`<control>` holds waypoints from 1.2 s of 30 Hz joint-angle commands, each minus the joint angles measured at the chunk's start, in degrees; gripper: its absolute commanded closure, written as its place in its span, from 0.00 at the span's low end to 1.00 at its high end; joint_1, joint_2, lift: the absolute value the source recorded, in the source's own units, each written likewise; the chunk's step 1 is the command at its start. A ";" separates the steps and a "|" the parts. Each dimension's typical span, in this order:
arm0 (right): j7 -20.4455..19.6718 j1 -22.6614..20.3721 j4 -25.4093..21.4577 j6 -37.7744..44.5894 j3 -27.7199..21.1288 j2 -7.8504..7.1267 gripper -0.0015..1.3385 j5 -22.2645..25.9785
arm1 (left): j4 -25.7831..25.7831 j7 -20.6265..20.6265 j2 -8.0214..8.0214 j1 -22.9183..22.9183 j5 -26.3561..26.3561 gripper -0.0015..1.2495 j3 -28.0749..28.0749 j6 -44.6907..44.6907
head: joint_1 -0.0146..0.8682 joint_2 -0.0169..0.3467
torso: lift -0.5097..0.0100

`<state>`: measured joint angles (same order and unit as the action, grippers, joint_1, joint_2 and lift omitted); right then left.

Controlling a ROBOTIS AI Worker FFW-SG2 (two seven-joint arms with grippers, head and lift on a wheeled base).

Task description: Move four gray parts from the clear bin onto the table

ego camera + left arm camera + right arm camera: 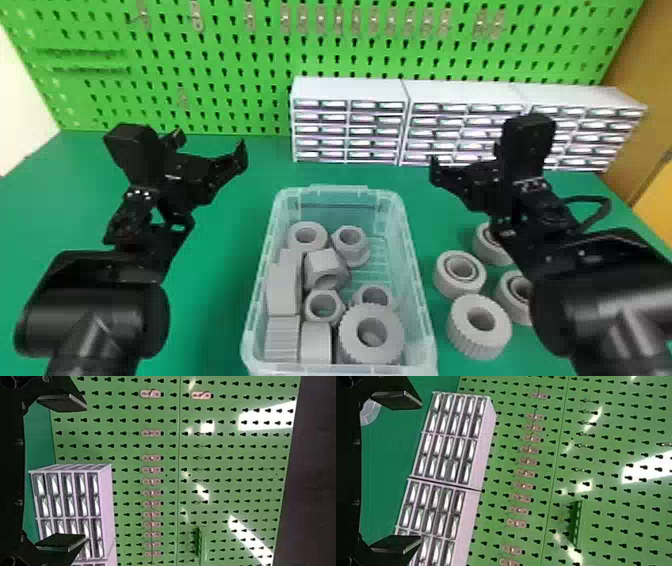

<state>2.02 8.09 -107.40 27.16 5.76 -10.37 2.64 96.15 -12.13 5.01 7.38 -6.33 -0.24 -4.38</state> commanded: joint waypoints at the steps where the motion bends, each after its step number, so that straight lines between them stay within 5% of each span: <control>1: 0.00 0.00 0.00 0.00 -0.04 0.09 0.08 0.00 | 0.00 0.00 0.00 0.00 0.00 0.10 -0.03 -0.01 | 0.79 0.12 | 0.89; 36: 0.00 0.00 -0.09 0.00 -0.04 -0.09 0.08 -0.18 | 0.09 0.00 0.00 -0.09 0.00 0.10 0.15 0.07 | 0.79 0.12 | 0.89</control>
<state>2.02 8.09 -107.49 27.16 5.70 -10.38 2.46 96.24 -12.13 5.01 7.32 -6.33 -0.09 -4.31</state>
